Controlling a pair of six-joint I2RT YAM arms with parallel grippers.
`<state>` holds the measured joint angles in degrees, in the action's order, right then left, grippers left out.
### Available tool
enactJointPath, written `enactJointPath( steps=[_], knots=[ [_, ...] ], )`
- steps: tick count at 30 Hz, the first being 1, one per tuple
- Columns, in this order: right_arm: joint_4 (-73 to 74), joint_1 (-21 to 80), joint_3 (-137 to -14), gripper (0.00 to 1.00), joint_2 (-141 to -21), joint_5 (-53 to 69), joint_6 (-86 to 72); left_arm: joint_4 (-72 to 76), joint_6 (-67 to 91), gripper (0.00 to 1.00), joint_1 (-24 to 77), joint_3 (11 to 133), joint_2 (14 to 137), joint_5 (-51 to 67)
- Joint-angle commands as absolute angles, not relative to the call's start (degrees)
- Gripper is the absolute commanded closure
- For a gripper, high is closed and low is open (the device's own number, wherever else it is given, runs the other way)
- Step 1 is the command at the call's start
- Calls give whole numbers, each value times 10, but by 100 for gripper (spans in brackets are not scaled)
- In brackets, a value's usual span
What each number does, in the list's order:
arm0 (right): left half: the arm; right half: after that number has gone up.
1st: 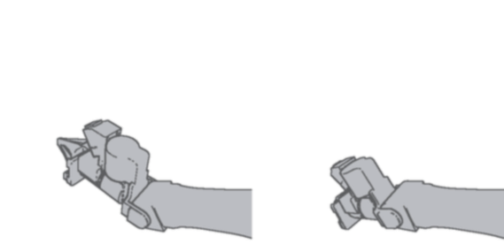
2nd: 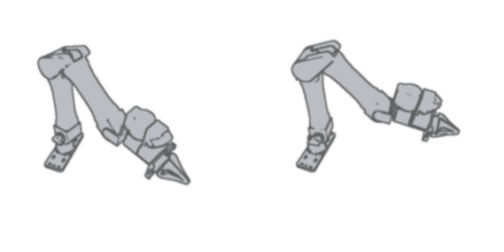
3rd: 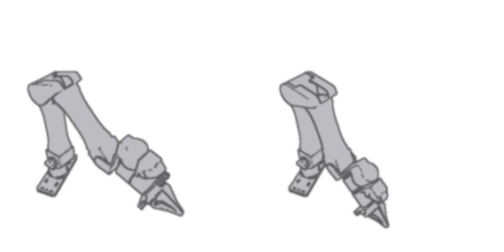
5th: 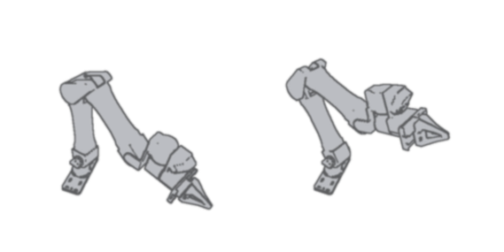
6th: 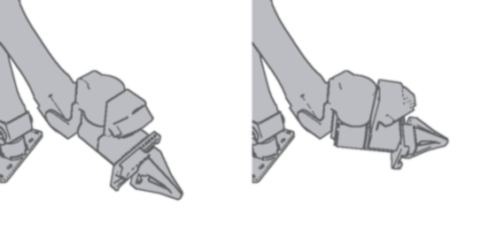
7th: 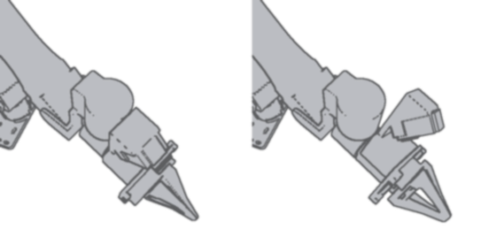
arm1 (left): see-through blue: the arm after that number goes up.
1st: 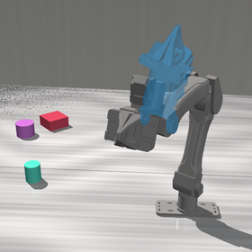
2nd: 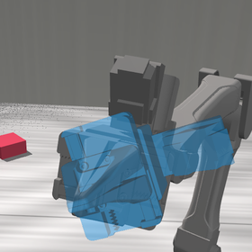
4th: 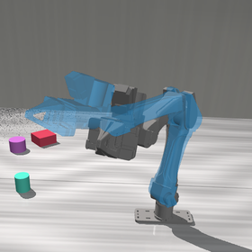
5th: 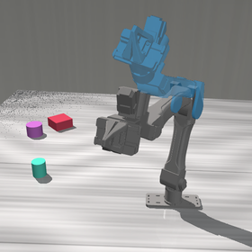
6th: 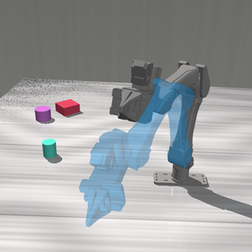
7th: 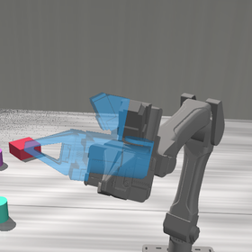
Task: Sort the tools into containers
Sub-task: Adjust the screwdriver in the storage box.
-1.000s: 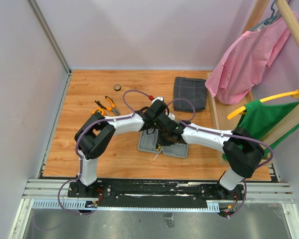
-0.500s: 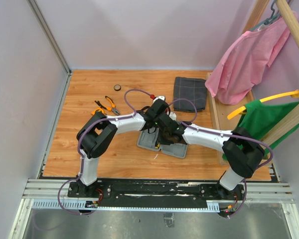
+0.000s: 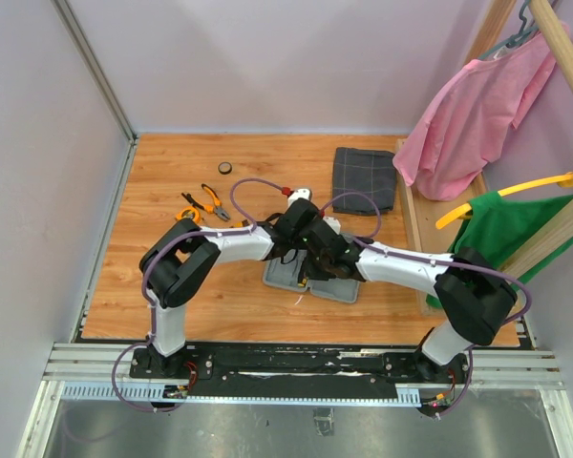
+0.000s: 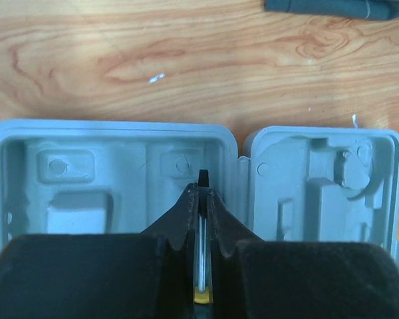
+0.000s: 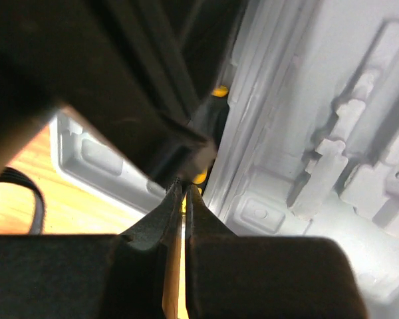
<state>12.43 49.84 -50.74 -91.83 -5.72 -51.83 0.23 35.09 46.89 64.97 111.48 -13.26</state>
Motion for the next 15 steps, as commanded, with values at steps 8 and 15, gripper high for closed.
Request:
enactJointPath(
  steps=[8, 15],
  knots=[
    [364, 479, -440, 99, -907, -87, -461, -274, 371, 99, 482, 513, 1076, -152],
    [373, 476, -448, 98, -875, -82, -444, -281, 378, 99, 482, 499, 1028, -151]
  ],
)
